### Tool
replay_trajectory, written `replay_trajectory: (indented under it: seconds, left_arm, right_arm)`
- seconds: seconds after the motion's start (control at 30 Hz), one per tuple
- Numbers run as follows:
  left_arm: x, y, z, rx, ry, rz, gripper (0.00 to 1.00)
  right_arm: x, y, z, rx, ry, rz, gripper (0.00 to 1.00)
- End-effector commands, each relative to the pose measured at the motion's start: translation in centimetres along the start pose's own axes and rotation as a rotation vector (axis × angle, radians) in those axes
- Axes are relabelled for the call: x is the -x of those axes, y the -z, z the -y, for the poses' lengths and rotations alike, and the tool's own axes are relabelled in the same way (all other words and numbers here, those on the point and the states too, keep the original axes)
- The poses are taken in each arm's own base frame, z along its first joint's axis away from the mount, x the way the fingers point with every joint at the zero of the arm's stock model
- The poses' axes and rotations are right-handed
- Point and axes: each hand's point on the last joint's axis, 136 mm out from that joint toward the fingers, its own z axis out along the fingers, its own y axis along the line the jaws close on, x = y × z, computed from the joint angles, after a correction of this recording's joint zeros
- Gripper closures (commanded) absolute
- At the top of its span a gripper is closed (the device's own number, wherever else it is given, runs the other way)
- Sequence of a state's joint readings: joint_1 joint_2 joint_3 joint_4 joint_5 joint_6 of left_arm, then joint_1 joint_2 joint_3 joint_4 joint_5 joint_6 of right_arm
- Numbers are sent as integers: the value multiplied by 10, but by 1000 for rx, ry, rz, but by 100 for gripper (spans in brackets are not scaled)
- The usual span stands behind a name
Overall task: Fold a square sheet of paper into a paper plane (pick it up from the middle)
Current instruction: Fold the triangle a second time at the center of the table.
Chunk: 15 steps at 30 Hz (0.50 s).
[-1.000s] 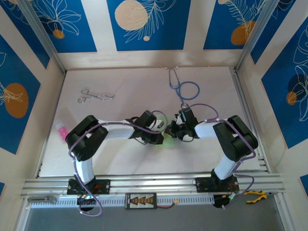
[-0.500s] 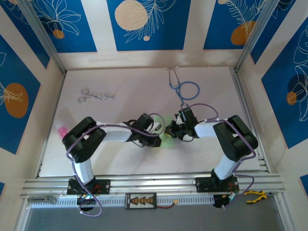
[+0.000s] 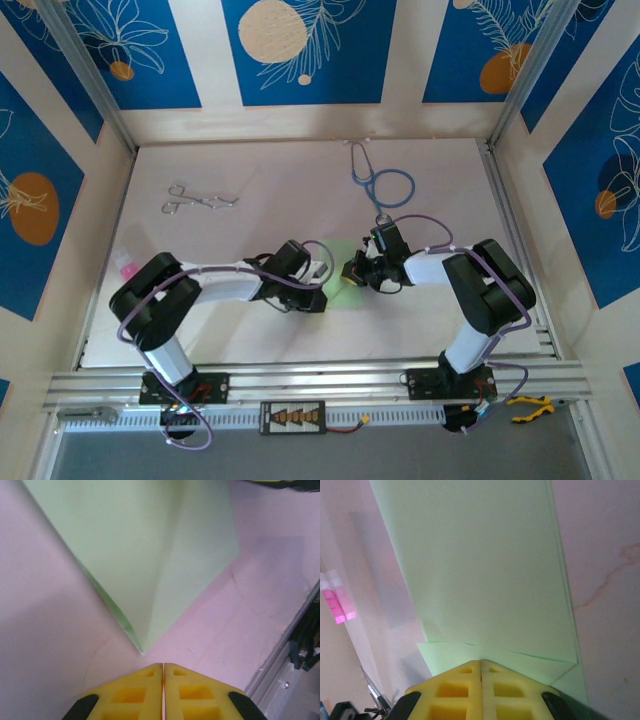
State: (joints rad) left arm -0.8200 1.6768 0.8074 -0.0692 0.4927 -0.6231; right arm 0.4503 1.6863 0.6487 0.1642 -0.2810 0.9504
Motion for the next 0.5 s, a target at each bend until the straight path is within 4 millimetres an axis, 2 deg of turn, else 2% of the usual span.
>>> replay_trajectory:
  seconds: [0.0,0.1,0.27,0.37,0.47]
  left_arm:
    - [30,16,20,-26,-40,94,92]
    - [48,11,18,-19,-34,114,93]
    - [59,-10,15,-32,-21,91,93]
    - [57,-21,-1,12,17,81,94]
    - [44,-28,-23,78,61,57,96]
  right_arm:
    - [-15,-5,39,-137,-65,-46,100]
    - [-15,-5,40,-138,-66,-48,100]
    - [-16,-7,39,-133,-66,-54,100]
    - [-16,-6,37,-128,-63,-55,100]
    - [-15,-5,34,-118,-59,-54,100]
